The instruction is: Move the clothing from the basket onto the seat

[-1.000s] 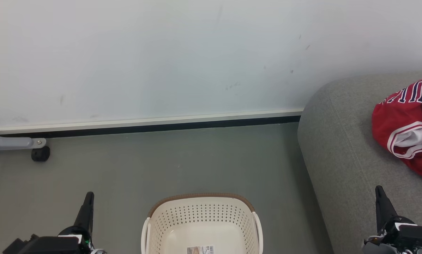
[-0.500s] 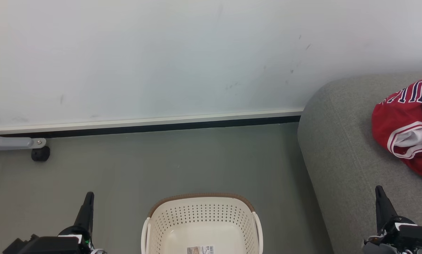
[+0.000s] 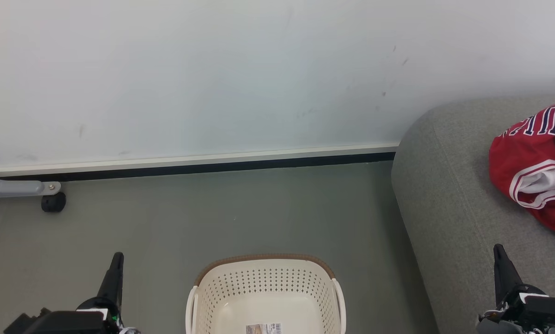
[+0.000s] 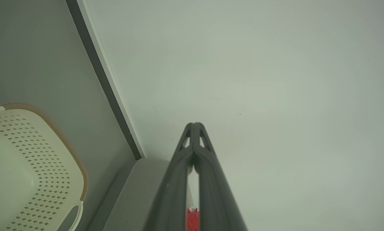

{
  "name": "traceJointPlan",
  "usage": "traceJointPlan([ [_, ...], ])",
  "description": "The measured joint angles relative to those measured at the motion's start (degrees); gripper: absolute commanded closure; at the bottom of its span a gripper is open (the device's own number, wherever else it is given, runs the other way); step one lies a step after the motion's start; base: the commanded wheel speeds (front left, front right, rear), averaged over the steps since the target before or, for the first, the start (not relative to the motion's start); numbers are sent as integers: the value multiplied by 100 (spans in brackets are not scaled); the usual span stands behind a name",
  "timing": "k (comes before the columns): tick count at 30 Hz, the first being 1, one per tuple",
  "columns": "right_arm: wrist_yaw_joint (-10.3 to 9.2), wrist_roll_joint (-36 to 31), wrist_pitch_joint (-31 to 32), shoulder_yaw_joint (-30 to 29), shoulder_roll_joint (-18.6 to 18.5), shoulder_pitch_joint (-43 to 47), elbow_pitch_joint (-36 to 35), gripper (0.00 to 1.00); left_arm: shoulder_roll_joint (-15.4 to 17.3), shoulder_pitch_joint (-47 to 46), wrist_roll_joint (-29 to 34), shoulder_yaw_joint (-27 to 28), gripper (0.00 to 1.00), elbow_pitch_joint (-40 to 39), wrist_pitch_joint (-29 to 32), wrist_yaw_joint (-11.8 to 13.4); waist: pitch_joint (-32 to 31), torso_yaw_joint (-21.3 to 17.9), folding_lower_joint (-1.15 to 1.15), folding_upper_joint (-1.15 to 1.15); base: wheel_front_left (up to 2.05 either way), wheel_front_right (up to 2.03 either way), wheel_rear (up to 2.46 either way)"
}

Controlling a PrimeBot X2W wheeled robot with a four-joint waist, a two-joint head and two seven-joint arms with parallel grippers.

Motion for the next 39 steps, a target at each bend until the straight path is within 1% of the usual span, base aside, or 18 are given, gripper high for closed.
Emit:
traceJointPlan([
  [39,0,1,-1,0,0,2,-2,100,0,0,0,0,100,-1,0,0,1,0,0,0,0,0,0],
])
